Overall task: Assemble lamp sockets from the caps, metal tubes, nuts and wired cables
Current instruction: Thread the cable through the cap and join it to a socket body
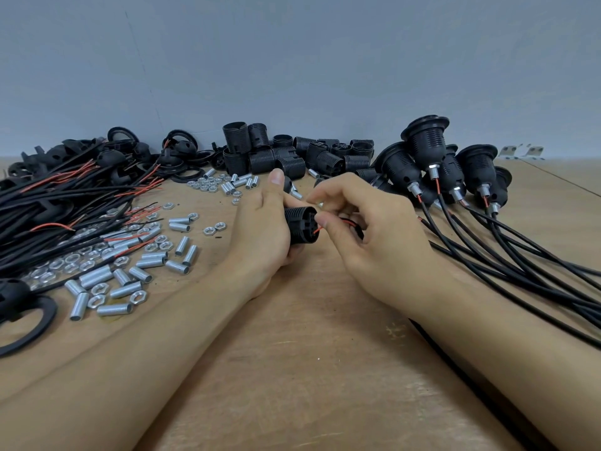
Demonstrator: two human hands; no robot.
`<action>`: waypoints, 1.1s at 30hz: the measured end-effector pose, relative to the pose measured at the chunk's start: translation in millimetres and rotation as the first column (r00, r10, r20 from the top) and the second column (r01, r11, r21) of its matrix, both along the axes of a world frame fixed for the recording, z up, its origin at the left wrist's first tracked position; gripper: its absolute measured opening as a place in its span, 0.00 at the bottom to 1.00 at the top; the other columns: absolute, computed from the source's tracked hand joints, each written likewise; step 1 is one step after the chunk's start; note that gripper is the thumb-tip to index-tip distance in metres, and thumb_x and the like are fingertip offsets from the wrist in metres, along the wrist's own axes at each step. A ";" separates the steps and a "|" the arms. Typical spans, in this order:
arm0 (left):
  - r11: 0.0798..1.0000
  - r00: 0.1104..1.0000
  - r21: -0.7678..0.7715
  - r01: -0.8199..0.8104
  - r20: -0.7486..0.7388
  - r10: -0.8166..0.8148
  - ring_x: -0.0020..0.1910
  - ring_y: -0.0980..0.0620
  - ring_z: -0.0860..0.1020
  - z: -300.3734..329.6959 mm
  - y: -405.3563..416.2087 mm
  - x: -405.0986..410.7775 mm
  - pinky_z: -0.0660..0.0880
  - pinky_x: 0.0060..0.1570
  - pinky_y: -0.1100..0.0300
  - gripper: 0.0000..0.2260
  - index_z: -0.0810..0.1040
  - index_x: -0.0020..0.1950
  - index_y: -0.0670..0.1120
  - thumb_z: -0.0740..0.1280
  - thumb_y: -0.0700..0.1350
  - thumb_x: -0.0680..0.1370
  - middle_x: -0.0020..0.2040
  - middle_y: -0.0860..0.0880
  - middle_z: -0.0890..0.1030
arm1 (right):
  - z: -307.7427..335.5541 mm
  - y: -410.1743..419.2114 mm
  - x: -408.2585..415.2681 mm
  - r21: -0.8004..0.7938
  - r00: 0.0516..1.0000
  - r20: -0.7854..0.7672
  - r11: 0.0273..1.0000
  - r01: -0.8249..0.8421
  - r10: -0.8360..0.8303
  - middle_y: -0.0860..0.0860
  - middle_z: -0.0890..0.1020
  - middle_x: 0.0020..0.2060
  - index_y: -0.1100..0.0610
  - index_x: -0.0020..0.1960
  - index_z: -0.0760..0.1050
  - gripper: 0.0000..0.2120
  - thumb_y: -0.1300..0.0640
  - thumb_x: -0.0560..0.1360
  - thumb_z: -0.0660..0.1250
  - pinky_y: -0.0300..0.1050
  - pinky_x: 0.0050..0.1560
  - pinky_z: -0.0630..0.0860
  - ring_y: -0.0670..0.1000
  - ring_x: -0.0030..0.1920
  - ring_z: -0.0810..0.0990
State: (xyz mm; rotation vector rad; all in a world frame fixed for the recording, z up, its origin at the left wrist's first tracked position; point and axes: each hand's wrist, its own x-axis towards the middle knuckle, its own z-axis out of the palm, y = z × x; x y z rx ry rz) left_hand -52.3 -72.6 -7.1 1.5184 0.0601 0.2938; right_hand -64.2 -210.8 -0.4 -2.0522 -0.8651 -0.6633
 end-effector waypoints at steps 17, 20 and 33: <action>0.916 0.928 0.161 0.366 0.004 -0.372 0.23 0.52 0.69 -3.0 12.9 1.4 0.60 0.22 0.66 0.08 0.80 0.37 0.53 0.69 0.55 0.72 0.34 0.49 0.78 | -4.7 -7.8 12.5 0.241 0.942 -0.324 0.971 -0.011 0.091 0.49 0.83 0.36 0.55 0.50 0.77 0.10 0.69 0.75 0.69 0.36 0.40 0.76 0.43 0.38 0.83; 0.906 0.915 0.158 0.393 0.028 -0.402 0.23 0.52 0.71 -3.5 14.6 0.3 0.63 0.22 0.65 0.05 0.82 0.40 0.52 0.73 0.53 0.69 0.38 0.47 0.81 | -5.2 -7.4 11.9 0.267 0.937 -0.335 0.964 -0.003 0.096 0.45 0.83 0.33 0.54 0.49 0.77 0.10 0.68 0.76 0.67 0.33 0.38 0.75 0.42 0.36 0.82; 0.933 0.965 0.271 0.235 0.050 -0.257 0.20 0.52 0.74 -5.6 7.4 -0.1 0.68 0.20 0.63 0.08 0.81 0.38 0.50 0.73 0.40 0.75 0.28 0.50 0.77 | -9.6 0.8 12.0 0.383 0.924 -0.376 0.920 0.085 0.071 0.49 0.78 0.47 0.46 0.53 0.69 0.05 0.54 0.79 0.57 0.50 0.55 0.78 0.47 0.50 0.78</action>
